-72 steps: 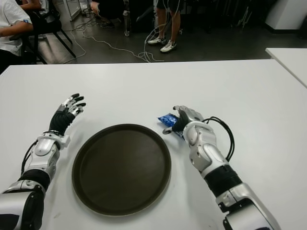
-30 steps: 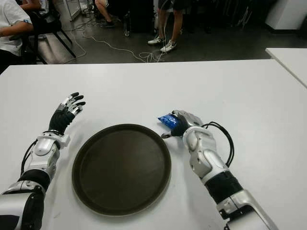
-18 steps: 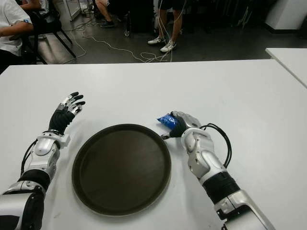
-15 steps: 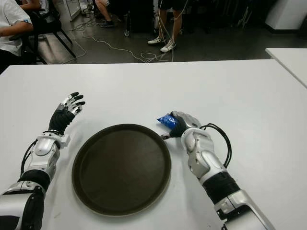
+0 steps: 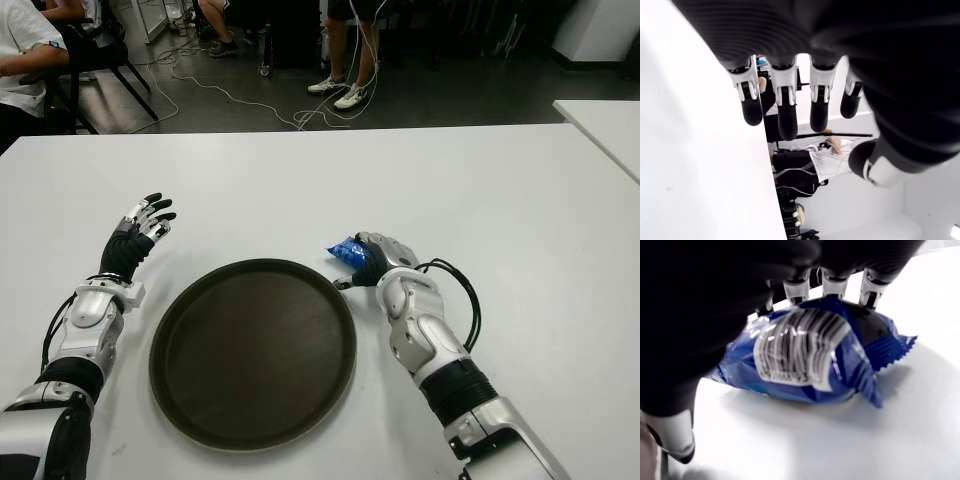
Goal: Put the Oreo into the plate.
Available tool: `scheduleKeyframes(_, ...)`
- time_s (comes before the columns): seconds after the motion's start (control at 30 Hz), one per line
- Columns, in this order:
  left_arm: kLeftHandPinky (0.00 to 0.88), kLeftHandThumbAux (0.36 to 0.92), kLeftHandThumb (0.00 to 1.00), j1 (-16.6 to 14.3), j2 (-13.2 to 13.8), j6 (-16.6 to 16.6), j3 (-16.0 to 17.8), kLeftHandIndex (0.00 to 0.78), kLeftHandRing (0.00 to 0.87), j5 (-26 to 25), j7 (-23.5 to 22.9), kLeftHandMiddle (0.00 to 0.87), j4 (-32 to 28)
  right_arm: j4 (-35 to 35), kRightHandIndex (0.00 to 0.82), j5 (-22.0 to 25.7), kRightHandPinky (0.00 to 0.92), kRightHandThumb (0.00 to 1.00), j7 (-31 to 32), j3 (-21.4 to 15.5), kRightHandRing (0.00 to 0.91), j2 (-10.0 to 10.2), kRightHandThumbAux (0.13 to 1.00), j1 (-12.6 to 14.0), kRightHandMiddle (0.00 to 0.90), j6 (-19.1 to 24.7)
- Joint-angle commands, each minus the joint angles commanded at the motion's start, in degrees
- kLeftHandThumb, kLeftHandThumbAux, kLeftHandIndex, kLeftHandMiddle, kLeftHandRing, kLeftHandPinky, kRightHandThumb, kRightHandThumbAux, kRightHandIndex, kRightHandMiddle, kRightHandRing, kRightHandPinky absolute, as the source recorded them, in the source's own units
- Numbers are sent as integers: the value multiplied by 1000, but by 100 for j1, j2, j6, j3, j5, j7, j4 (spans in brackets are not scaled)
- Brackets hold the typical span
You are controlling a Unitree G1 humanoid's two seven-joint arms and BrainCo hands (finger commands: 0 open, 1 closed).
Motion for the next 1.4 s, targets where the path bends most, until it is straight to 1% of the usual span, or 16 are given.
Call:
scheduleKeyframes(0.2,129,638,149,26,21,13,-28,87,148,50,33,161,-46,20,136,7,36,0,-12,1,95,2,617,4,147,-15)
scheduleKeyframes(0.4,125,645,148,55,4,23,-7,82,147,9,-8,157,-100,22,126,43,4,0,-54,-45,79,30,621,25,130,-6)
scheduleKeyframes(0.63,125,657,151,81,4,27,3,76,142,-11,-35,152,-139,5,124,49,7,0,-38,-61,82,26,620,17,131,54)
scheduleKeyframes(0.9,125,665,142,106,28,-6,-28,74,136,43,-4,150,-184,-17,116,46,60,0,-8,-81,97,0,636,1,134,133)
scheduleKeyframes(1.1,133,676,145,108,46,-3,-23,82,139,44,-6,153,-175,-10,108,44,96,0,58,-93,117,-71,664,-15,139,134)
scheduleKeyframes(1.2,144,673,143,115,50,-7,-20,87,148,48,9,159,-171,42,120,34,117,0,13,-96,142,-94,678,-11,154,67)
scheduleKeyframes(1.37,128,665,146,138,49,-48,-8,81,144,32,-18,153,-194,29,138,37,153,0,-27,-105,175,-98,692,2,176,24)
scheduleKeyframes(1.4,127,662,145,143,47,-65,-8,79,140,32,-19,151,-202,28,171,53,180,7,-44,-120,196,-100,714,9,192,0)
